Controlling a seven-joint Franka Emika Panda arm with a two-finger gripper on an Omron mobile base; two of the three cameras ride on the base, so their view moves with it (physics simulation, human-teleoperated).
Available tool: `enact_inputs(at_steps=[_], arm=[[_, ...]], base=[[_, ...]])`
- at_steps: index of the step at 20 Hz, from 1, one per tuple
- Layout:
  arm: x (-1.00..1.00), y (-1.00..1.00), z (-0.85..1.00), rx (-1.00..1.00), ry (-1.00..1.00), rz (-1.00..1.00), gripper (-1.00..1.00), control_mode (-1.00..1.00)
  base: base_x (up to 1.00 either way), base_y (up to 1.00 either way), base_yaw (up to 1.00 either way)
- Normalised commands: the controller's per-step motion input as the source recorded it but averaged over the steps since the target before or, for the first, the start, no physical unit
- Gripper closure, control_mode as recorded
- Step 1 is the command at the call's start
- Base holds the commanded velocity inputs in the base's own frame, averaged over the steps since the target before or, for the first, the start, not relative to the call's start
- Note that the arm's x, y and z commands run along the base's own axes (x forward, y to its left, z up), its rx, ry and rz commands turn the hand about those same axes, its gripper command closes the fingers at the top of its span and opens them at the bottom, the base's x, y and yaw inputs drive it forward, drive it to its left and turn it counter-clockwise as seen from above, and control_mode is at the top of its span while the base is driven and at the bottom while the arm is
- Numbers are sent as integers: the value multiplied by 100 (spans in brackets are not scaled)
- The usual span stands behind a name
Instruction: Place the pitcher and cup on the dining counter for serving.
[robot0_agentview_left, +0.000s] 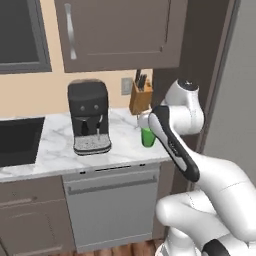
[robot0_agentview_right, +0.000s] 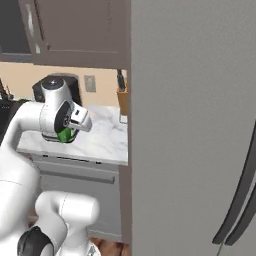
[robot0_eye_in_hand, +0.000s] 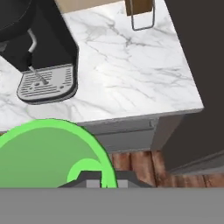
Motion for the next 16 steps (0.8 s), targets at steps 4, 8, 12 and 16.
enact_inputs(at_steps=[4, 8, 12, 16], arm=[[0, 0, 0, 0, 0, 0, 100, 100], [0, 0, 0, 0, 0, 0, 100, 100], [0, 0, 0, 0, 0, 0, 100, 100], [0, 0, 0, 0, 0, 0, 100, 100]], base=[[-100, -8, 73], [-59, 4, 92], [-12, 26, 97], [0, 35, 97]])
